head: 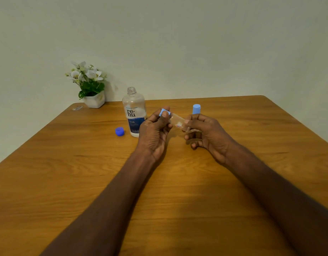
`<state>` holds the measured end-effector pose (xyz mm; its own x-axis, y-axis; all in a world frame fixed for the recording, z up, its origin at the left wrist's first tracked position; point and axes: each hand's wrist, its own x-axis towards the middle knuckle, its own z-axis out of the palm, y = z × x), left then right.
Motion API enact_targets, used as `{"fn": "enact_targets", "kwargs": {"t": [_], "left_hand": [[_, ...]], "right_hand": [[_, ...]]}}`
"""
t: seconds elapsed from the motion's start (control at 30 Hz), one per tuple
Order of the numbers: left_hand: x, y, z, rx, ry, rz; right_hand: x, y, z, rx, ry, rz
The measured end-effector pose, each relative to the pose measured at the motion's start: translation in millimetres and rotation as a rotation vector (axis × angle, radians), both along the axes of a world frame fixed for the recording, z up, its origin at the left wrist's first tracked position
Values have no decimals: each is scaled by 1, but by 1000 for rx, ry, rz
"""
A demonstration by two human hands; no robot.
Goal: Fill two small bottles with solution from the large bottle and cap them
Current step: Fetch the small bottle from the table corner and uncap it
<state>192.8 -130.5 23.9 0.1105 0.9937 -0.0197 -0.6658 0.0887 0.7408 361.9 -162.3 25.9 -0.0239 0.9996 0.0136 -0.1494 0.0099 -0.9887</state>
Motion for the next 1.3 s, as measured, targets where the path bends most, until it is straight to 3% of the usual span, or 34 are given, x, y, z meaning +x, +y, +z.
{"fn": "enact_targets", "kwargs": {"t": [1.3], "left_hand": [[-5, 2, -1, 48, 67, -75]], "right_hand": [[-3, 2, -4, 14, -42, 35]]}}
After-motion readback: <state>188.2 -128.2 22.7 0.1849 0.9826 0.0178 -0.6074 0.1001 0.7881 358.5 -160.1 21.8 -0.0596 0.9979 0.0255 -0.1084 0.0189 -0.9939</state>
